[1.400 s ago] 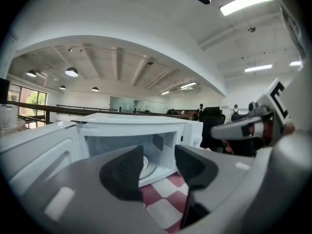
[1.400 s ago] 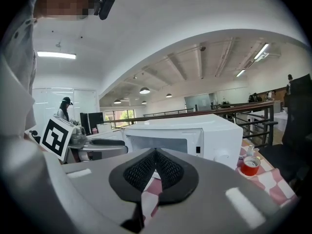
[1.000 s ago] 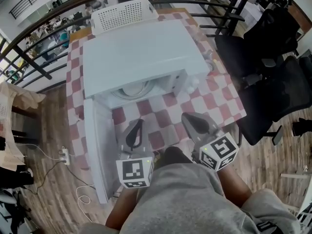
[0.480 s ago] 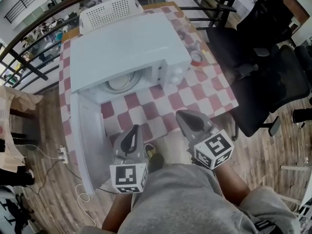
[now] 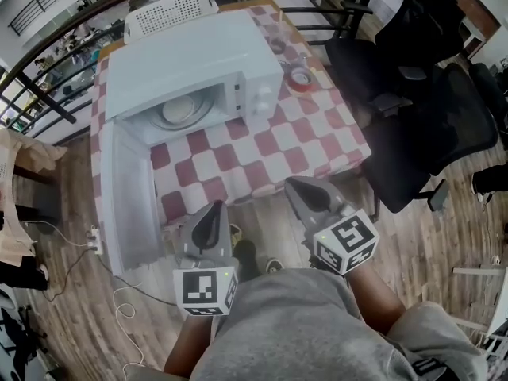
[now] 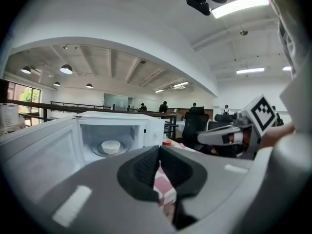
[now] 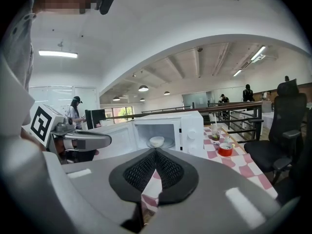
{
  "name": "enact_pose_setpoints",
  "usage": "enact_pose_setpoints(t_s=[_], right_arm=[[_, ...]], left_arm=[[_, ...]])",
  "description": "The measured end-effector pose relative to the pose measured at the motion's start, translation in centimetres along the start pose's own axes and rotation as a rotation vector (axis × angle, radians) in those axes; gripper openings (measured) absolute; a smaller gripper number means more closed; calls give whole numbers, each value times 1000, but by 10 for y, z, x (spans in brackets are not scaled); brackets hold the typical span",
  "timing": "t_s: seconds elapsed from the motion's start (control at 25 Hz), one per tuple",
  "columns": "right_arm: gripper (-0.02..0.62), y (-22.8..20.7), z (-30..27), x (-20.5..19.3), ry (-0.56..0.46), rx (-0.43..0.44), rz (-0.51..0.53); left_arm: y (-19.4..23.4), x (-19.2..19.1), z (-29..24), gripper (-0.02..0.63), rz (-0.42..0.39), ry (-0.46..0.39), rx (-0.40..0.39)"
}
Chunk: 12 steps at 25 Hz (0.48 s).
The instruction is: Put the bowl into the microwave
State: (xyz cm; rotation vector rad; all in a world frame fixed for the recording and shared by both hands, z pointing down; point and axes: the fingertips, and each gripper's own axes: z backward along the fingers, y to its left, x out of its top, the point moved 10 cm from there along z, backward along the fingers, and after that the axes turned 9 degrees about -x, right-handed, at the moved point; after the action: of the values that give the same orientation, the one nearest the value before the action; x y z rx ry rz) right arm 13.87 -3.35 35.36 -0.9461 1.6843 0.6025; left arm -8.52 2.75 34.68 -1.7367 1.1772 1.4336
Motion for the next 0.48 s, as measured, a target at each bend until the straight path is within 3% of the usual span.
enact_pose_setpoints(t_s=[0.48], right_arm=[[-2, 18, 96, -35, -23, 28, 22]], left_arm=[[-81, -22, 79, 11, 13, -36, 98]])
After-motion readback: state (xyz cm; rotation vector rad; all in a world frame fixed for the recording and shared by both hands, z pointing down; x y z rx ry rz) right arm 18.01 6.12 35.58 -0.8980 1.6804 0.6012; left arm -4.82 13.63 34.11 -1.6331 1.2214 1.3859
